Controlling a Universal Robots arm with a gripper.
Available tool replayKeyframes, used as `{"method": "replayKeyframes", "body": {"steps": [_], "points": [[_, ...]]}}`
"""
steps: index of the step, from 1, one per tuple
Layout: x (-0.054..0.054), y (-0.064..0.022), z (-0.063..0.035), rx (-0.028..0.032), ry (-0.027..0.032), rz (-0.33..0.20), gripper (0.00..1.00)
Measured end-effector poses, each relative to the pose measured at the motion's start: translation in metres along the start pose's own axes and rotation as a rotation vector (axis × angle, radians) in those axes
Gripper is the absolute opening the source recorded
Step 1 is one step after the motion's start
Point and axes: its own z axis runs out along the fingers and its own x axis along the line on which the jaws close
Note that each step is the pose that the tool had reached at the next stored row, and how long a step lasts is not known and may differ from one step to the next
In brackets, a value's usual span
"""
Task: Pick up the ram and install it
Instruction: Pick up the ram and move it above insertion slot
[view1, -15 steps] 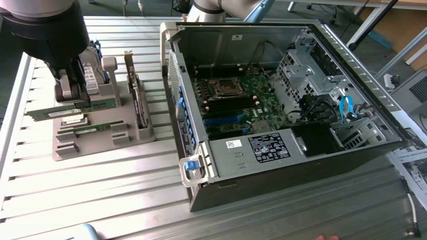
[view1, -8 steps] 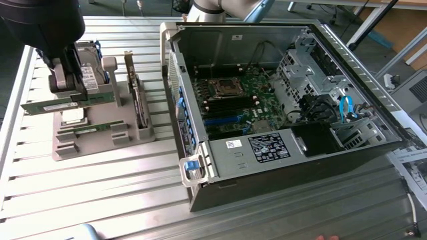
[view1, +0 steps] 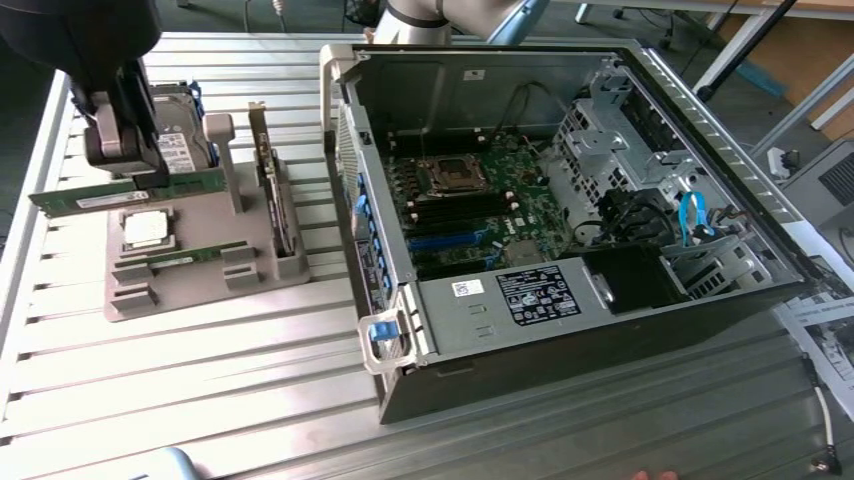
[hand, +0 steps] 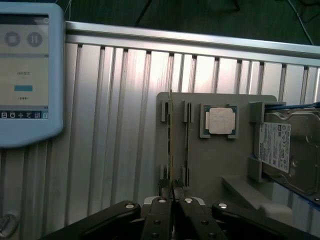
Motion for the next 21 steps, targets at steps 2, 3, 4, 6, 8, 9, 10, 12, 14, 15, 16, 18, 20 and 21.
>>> {"method": "replayKeyframes", "body": {"steps": [2, 3, 4, 6, 8, 9, 10, 12, 14, 15, 16, 18, 20, 21], "points": [[0.000, 0.0001, -0.0029, 0.0000, 0.0000, 0.000, 0.12], [0.000, 0.0001, -0.0048, 0.0000, 0.0000, 0.000, 0.12], [0.000, 0.0001, -0.0061, 0.0000, 0.0000, 0.000, 0.12], [0.000, 0.0002, -0.0090, 0.0000, 0.0000, 0.000, 0.12], [0.000, 0.0003, -0.0129, 0.0000, 0.0000, 0.000, 0.12], [0.000, 0.0004, -0.0139, 0.0000, 0.0000, 0.000, 0.12], [0.000, 0.0004, -0.0149, 0.0001, 0.0000, 0.000, 0.12], [0.000, 0.0004, -0.0170, -0.0001, 0.0001, 0.000, 0.12], [0.000, 0.0005, -0.0183, 0.0001, -0.0001, 0.000, 0.12], [0.000, 0.0005, -0.0184, 0.0001, -0.0001, 0.000, 0.12], [0.000, 0.0005, -0.0184, 0.0003, -0.0002, 0.000, 0.12], [0.000, 0.0005, -0.0185, 0.0000, 0.0000, 0.000, 0.12], [0.000, 0.0005, -0.0186, 0.0000, 0.0000, 0.000, 0.12], [0.000, 0.0005, -0.0185, 0.0000, 0.0000, 0.000, 0.12]]}}
